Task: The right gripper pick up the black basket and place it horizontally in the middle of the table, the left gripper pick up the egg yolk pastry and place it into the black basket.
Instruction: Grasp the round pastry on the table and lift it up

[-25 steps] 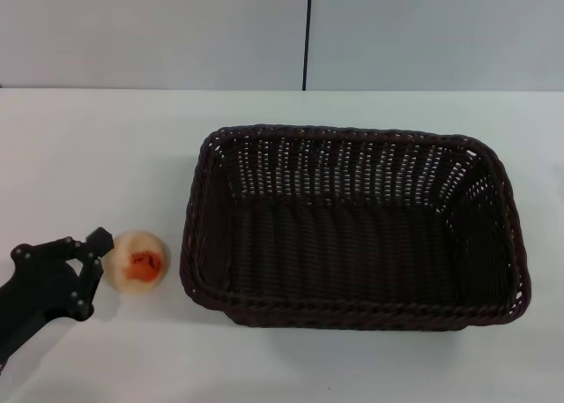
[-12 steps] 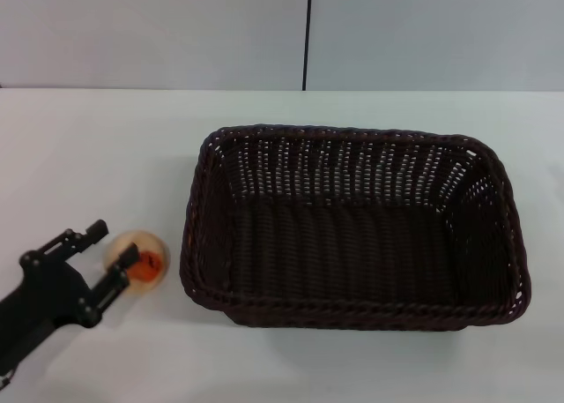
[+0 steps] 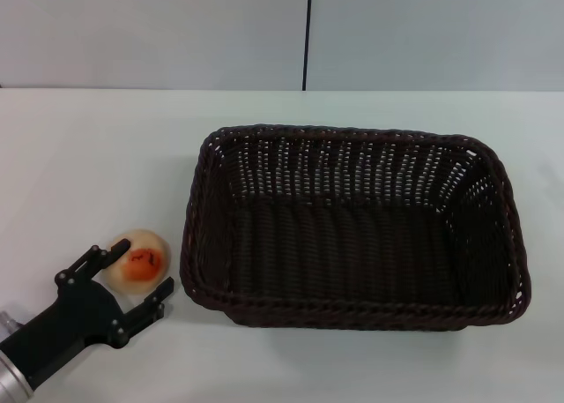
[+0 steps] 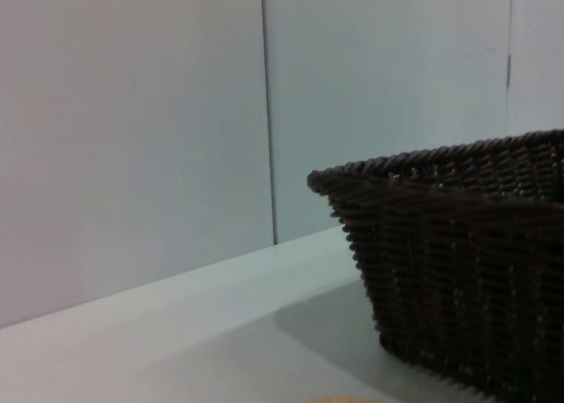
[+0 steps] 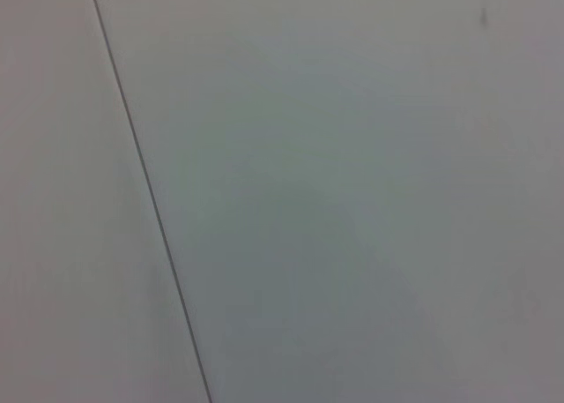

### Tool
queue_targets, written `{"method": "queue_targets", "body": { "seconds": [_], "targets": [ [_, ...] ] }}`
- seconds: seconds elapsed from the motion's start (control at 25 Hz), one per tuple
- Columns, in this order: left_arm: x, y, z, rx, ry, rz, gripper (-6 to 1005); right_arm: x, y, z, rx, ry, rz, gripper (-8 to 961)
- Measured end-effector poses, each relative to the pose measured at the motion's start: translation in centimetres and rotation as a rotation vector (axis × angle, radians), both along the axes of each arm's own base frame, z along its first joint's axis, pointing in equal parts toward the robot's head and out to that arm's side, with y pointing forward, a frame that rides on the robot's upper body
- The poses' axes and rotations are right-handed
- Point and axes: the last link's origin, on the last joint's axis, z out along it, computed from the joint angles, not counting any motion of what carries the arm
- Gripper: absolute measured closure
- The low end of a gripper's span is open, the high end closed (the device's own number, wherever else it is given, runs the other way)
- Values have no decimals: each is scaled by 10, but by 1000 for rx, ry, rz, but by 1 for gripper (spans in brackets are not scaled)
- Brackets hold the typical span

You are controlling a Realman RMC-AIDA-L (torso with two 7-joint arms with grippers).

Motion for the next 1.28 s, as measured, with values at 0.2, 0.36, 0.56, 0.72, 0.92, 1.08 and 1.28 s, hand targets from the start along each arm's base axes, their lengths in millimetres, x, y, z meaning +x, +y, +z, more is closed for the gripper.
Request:
{"method": "queue_targets", "body": {
  "seconds": [0.2, 0.36, 0.56, 0.72, 0.92, 1.08, 1.28],
  "targets": [
    [-3, 3, -4, 5, 29, 27, 221, -1, 2, 1, 4, 0, 2, 186],
    [-4, 5, -5, 15, 55, 20, 262, -1, 2, 1, 4, 0, 3, 186],
    [-4, 10, -5, 67, 61, 36, 449, 0, 4, 0, 2, -1, -7, 186],
    [-5, 12, 0, 102, 42, 57, 593, 2, 4, -2, -3, 7, -20, 186],
    [-2, 11, 9, 141, -23, 60, 670, 2, 5, -2, -4, 8, -28, 187],
    [5, 9, 19, 180, -86, 24, 704, 3, 6, -3, -6, 7, -36, 187],
    [27, 4, 37, 241, -201, -123, 744, 5, 5, -2, 3, 14, -49, 187]
  ]
}}
